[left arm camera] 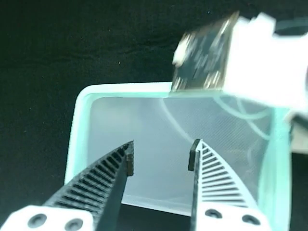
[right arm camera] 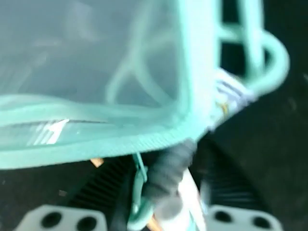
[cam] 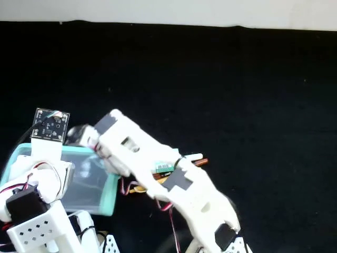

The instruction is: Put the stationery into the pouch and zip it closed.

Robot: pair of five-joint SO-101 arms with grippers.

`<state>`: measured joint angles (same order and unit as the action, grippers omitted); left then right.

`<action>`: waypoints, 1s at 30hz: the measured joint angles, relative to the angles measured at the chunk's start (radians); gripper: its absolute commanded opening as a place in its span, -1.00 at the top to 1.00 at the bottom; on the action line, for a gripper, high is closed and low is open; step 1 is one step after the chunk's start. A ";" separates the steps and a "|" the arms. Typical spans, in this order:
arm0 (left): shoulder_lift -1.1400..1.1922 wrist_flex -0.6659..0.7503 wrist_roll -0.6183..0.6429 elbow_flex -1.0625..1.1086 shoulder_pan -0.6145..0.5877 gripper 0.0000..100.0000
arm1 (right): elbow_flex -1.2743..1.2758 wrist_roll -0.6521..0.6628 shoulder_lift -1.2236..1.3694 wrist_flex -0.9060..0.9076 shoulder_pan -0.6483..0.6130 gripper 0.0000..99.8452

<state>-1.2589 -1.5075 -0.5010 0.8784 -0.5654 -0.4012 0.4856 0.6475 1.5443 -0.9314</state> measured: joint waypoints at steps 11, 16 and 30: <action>-0.009 -0.017 0.015 -0.060 0.011 0.57 | -0.445 -0.094 -0.440 0.209 0.107 0.99; -0.003 -0.037 0.227 -0.318 0.035 0.57 | -0.453 -0.163 -0.592 0.212 0.126 0.99; 0.038 0.005 0.733 -0.732 0.052 0.57 | -0.422 -0.253 -0.647 0.203 0.229 0.99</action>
<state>-1.2206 -1.5029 0.2325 0.1465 -0.5132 -0.8232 0.2325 0.0000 1.7469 -0.7027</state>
